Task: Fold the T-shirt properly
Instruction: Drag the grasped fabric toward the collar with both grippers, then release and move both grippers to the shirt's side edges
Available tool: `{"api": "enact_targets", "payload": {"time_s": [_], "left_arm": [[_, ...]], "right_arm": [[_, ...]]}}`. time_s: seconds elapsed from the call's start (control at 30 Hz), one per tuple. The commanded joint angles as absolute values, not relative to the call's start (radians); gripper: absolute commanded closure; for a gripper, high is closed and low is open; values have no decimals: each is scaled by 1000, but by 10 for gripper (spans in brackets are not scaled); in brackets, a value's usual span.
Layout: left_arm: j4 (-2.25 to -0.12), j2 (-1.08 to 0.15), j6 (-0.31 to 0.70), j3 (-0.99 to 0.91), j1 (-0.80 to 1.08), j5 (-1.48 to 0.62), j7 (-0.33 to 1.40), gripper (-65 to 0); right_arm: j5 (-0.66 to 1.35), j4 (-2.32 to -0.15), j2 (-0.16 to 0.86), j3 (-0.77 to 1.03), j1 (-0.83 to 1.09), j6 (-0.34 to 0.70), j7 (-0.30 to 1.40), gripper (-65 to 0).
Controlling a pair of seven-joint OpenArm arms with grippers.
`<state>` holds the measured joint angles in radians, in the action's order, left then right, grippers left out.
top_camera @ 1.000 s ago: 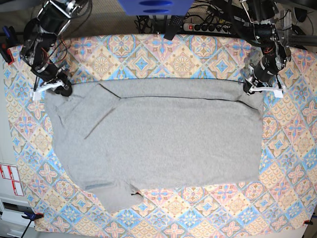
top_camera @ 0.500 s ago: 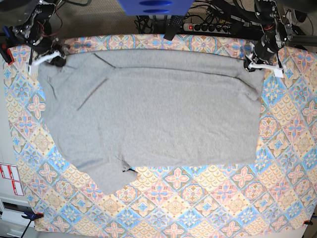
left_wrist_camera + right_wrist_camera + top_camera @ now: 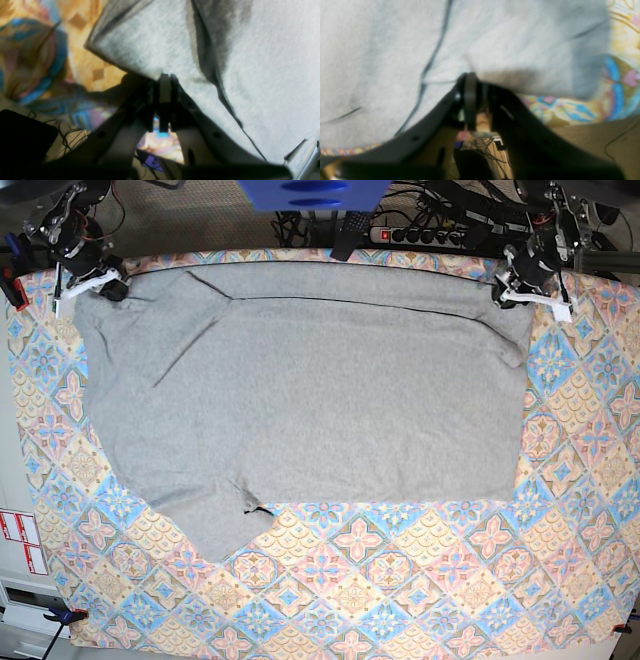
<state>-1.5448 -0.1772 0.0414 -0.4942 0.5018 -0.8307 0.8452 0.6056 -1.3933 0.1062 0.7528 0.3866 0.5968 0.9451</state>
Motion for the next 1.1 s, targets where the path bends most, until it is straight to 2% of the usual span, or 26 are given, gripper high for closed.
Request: {"api": "enact_targets", "payload": {"time_s": [0.0, 0.07, 0.13, 0.23, 0.3, 0.63, 0.9, 1.07], "left_arm": [[-1560, -189, 31, -501, 509, -817, 828, -27], [-1560, -188, 31, -503, 521, -817, 829, -72], [-1561, -188, 31, -503, 535, -819, 829, -143], [-1561, -189, 31, -504, 573, -845, 829, -266], [-1561, -194, 31, -504, 585, -878, 829, -306], [-1577, -197, 31, -570, 593, -915, 828, -304], [-1844, -199, 31, -582, 604, -906, 828, -304], [-1867, -240, 31, -648, 490, -895, 895, -304]], "right_arm": [[613, -1411, 128, 763, 394, 598, 931, -124], [611, -1412, 128, 765, 403, 598, 944, -161], [611, -1412, 128, 769, 406, 598, 944, -183], [611, -1412, 127, 831, 420, 596, 946, -185], [611, -1412, 127, 855, 423, 596, 946, -187], [611, -1455, 127, 932, 421, 596, 946, -188], [611, -1595, 128, 934, 410, 596, 946, -187], [610, -1627, 128, 926, 354, 596, 946, -188]]}}
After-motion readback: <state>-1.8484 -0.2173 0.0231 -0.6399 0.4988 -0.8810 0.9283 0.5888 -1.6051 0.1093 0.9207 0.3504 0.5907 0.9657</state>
